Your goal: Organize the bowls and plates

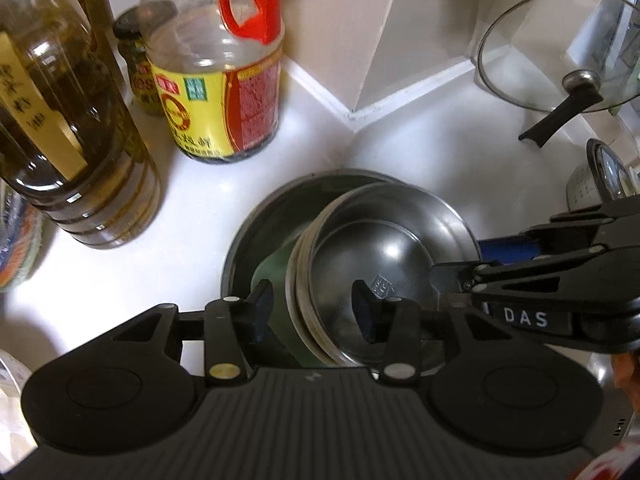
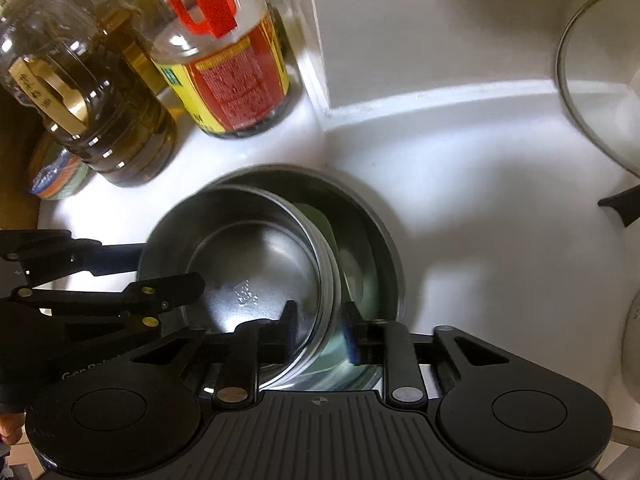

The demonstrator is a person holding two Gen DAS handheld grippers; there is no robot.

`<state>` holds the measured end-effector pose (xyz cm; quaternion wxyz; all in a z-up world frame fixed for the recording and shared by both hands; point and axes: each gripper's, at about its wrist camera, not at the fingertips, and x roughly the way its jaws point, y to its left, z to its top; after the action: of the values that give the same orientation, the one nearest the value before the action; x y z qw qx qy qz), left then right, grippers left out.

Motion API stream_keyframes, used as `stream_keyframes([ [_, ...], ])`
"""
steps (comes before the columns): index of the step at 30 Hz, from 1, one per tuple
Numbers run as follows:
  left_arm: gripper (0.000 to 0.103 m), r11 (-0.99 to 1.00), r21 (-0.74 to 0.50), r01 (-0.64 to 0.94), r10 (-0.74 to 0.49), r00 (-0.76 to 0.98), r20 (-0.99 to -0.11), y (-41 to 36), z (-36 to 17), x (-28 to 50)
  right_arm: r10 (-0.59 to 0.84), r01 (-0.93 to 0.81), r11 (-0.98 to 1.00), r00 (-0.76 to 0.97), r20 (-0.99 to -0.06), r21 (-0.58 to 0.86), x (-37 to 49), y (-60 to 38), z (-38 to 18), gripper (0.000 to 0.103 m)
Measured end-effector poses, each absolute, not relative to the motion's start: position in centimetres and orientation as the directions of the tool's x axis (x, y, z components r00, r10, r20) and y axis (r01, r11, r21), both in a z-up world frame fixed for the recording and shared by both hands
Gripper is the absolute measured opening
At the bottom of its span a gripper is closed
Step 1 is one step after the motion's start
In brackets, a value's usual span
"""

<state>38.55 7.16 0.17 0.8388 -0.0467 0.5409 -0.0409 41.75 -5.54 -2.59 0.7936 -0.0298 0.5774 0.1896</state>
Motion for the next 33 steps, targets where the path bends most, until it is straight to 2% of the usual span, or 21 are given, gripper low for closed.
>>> stream_keyframes([
  [2, 0.044, 0.994, -0.111, 0.019, -0.108, 0.437, -0.893, 7.2, 0.9, 38.0, 0.273, -0.338, 0.926, 0.291, -0.917, 0.169, 41.3, -5.7, -1.7, 0.052],
  [8, 0.063, 0.998, -0.06, 0.026, -0.064, 0.562, -0.825, 7.2, 4.2, 34.3, 0.356, -0.336, 0.913, 0.384, -0.852, 0.23, 38.4, -7.4, 0.6, 0.062],
  [17, 0.079, 0.998, 0.032, -0.053, 0.06, 0.689, -0.722, 6.5, 5.7, 25.7, 0.411, -0.341, 0.906, 0.561, -0.719, 0.252, 28.9, -11.0, 0.9, 0.064],
  [22, 0.081, 0.997, 0.044, -0.068, 0.079, 0.714, -0.696, 5.8, 5.0, 20.7, 0.406, -0.306, 0.913, 0.625, -0.667, 0.269, 23.2, -12.0, 0.1, 0.064],
  [33, 0.081, 1.0, 0.015, -0.023, 0.027, 0.692, -0.722, 5.6, 2.6, 11.2, 0.33, -0.197, 0.942, 0.681, -0.654, 0.27, 11.6, -11.8, -1.9, 0.064],
])
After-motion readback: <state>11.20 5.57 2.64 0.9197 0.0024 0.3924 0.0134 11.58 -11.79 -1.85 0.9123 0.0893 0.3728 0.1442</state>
